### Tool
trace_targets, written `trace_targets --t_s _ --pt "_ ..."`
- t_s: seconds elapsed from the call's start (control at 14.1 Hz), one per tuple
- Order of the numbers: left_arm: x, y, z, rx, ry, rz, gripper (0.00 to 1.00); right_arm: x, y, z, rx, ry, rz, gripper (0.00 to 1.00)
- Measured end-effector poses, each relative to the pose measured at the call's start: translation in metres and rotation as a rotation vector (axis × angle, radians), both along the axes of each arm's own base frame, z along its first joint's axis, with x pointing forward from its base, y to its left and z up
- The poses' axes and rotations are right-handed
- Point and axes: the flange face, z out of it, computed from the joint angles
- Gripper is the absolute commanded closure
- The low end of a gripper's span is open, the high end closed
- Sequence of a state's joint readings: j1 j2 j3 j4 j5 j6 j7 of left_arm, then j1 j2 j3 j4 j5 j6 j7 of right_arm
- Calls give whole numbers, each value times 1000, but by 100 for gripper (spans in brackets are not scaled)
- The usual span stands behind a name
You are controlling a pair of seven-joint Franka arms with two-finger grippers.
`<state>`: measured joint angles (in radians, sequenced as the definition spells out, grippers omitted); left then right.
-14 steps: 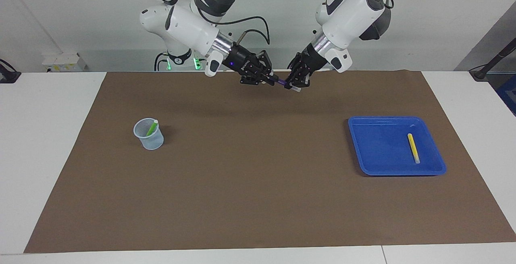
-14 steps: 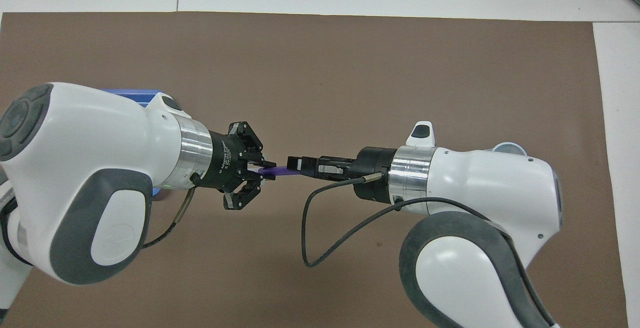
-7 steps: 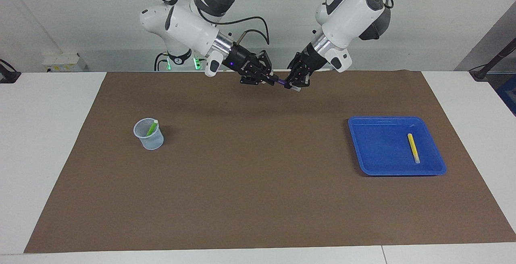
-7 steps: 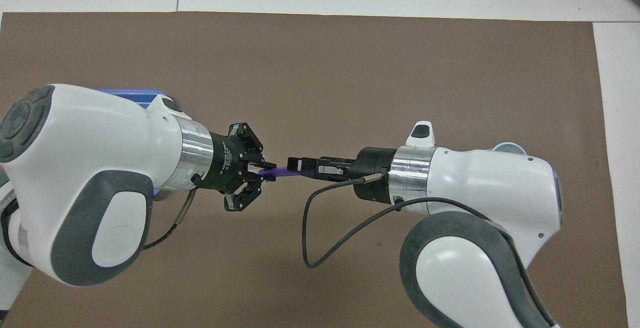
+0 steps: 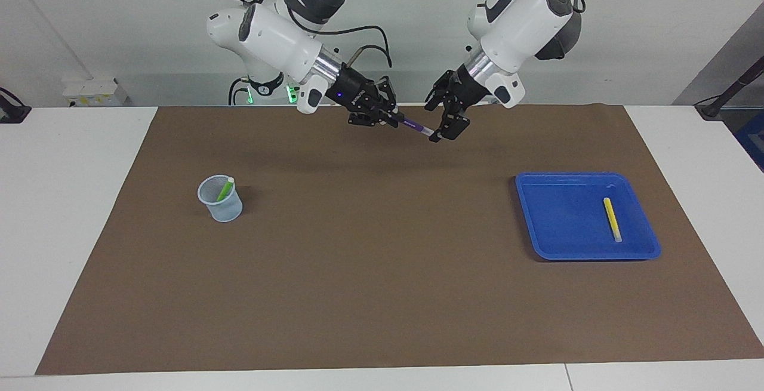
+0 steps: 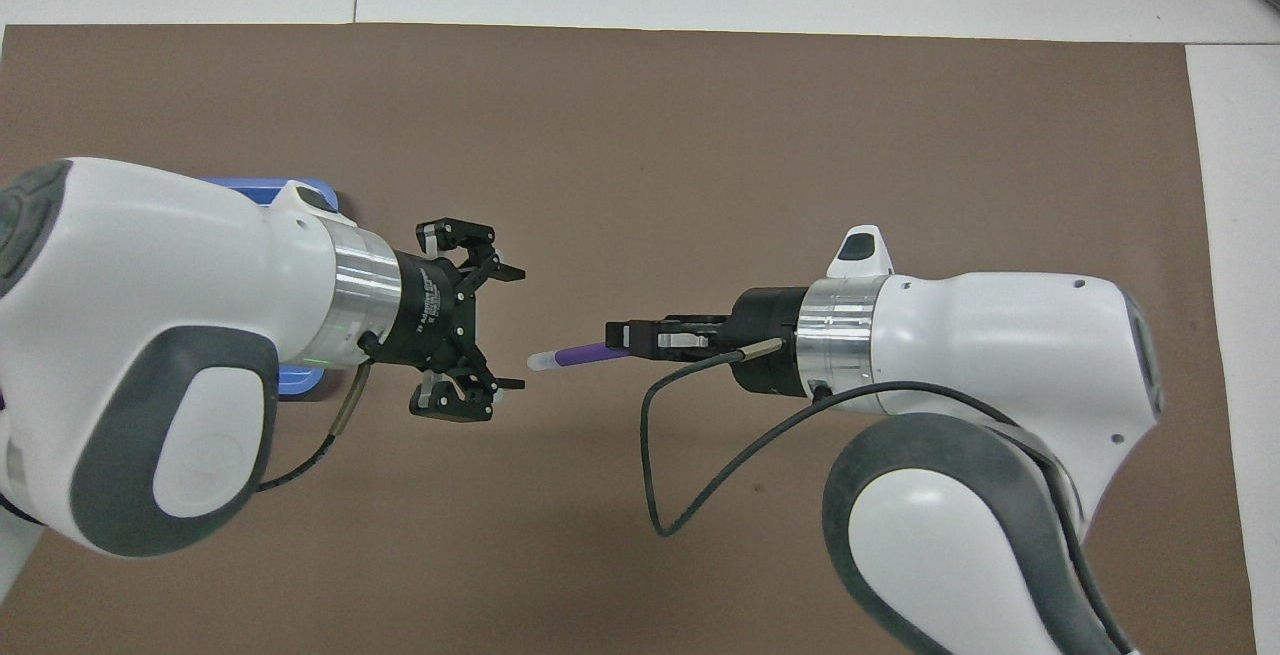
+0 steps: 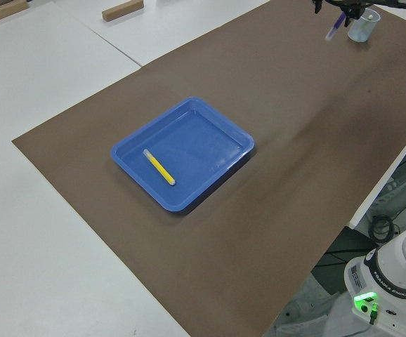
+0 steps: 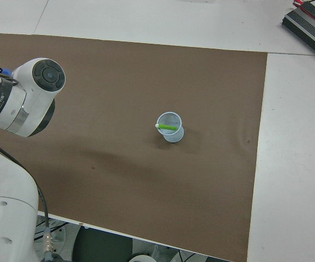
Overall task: Transfer and insert pens with both arms
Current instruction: 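Lower the purple pen into the cup with the right gripper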
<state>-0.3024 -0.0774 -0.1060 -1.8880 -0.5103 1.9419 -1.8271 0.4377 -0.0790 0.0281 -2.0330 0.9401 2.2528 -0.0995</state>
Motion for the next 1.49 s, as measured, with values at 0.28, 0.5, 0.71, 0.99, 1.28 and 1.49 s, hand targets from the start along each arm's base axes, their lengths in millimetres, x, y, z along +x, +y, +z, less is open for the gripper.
trace_targets --t_s 0.28,0.5,0.71,0.99,1.28,1.49 --pt "43 113 1 4 -11 210 0 16 -52 4 -208 -11 92 100" --pt "53 156 3 33 -30 275 0 25 -96 14 -394 -14 145 100" --pt "59 192 4 94 -87 267 0 30 -133 23 -570 -11 174 100" --pt "60 235 -1 187 -206 41 0 35 -171 24 -768 -30 182 100" --pt "55 296 -17 279 -343 -353 0 42 -220 21 -890 -39 198 100" --pt "56 317 -35 371 -403 -705 0 40 -254 10 -929 -32 197 100"
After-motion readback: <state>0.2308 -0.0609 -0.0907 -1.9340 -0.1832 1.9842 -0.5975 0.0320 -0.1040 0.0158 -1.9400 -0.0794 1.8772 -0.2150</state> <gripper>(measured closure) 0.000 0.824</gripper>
